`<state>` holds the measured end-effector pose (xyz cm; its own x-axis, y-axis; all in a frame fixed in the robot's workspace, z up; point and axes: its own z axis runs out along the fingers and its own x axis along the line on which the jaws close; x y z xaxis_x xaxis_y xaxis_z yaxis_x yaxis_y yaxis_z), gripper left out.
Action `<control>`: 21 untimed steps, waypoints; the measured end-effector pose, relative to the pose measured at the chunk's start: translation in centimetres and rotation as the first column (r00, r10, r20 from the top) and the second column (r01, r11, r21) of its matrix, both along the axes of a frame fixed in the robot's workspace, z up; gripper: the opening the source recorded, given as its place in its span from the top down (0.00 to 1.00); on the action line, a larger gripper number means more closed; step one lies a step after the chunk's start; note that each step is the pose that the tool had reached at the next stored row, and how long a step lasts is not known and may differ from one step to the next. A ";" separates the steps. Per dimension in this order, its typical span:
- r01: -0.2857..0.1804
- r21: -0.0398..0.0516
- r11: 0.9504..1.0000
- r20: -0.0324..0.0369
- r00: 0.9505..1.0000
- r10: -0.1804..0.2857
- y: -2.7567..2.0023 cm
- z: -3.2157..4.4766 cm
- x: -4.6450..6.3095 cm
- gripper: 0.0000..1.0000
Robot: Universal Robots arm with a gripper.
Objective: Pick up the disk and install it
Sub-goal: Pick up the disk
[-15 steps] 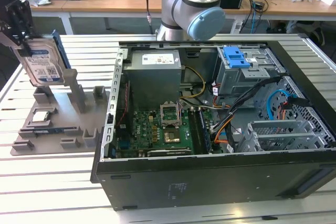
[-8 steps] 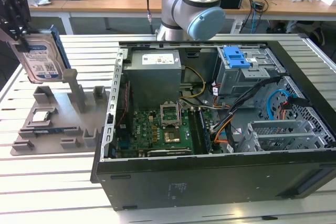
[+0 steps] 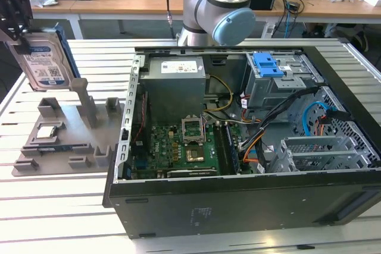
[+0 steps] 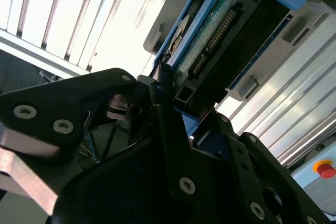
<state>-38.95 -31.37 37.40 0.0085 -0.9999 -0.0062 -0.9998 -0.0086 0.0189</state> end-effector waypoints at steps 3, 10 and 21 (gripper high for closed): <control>0.000 0.000 1.000 0.000 1.000 0.000 0.00 0.47 0.0 0.64; 0.000 0.000 1.000 0.000 1.000 0.000 0.00 1.29 0.0 0.64; 0.000 0.000 1.000 0.000 1.000 0.000 0.00 2.54 0.0 0.64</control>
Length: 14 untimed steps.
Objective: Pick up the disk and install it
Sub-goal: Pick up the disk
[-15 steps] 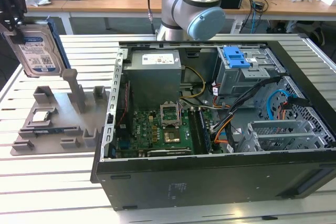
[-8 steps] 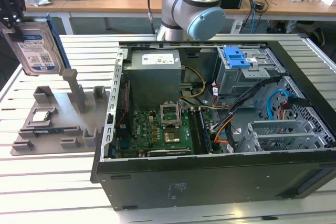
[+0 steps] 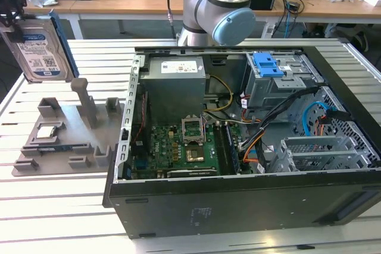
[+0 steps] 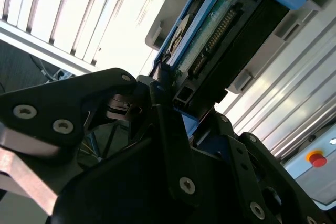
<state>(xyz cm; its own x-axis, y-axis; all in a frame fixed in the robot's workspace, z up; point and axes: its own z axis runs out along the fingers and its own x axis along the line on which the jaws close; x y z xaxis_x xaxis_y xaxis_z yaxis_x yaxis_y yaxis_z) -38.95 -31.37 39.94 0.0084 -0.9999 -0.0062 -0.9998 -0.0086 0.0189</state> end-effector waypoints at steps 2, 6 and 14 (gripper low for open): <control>0.000 0.000 1.000 0.000 1.000 0.000 0.00 0.17 0.0 0.64; 0.000 0.000 1.000 0.000 1.000 0.000 0.00 0.65 0.0 0.64; 0.000 0.000 1.000 0.000 1.000 0.000 0.00 1.42 0.0 0.64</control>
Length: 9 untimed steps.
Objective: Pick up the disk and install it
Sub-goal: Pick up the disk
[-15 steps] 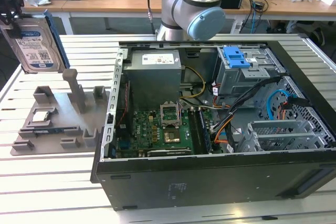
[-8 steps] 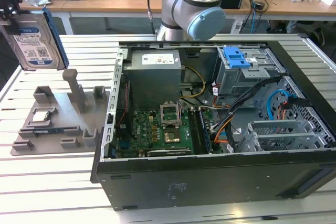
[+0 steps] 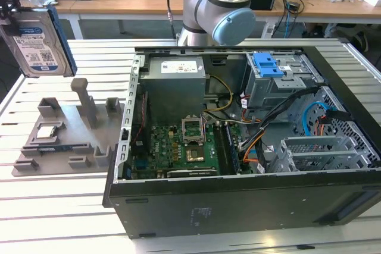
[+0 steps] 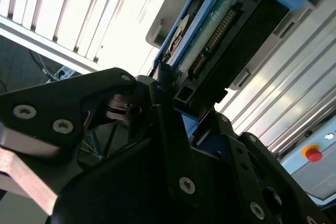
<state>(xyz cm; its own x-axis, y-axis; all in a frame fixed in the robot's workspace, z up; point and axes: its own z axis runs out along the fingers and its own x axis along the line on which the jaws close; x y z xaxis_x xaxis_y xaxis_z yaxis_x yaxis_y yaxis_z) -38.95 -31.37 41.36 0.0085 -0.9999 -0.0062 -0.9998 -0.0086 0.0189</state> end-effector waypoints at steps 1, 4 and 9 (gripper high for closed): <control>0.000 0.000 1.000 0.000 1.000 0.000 0.00 0.11 0.0 0.64; 0.000 0.000 1.000 0.000 1.000 0.000 0.00 0.35 0.0 0.64; 0.000 0.000 1.000 0.000 1.000 0.000 0.00 0.77 0.0 0.64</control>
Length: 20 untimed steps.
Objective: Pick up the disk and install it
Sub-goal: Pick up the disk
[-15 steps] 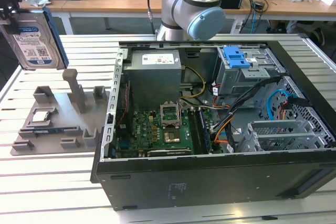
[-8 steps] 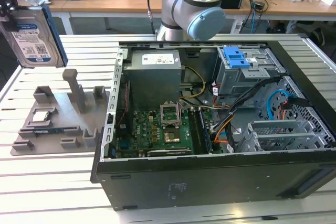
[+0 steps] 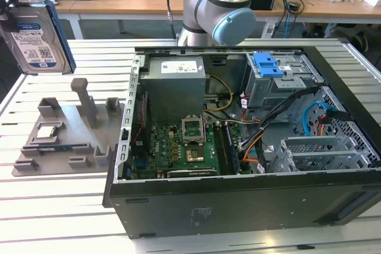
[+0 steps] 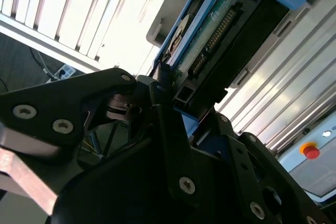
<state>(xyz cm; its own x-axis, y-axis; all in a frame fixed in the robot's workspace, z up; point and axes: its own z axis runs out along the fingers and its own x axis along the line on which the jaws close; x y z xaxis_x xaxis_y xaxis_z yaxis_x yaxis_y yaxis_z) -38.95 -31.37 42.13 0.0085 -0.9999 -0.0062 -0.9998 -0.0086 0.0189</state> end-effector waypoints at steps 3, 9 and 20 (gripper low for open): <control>0.000 0.000 1.000 0.000 1.000 0.000 0.00 0.31 0.0 0.64; 0.000 0.000 1.000 0.000 1.000 0.000 0.00 1.03 0.0 0.64; 0.000 0.000 1.000 0.000 1.000 0.000 0.00 2.42 0.0 0.64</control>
<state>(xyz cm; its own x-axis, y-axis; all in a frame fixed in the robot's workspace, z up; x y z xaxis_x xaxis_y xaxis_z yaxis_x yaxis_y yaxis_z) -38.96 -31.37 44.55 0.0084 -0.9999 -0.0062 -0.9998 -0.0085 0.0189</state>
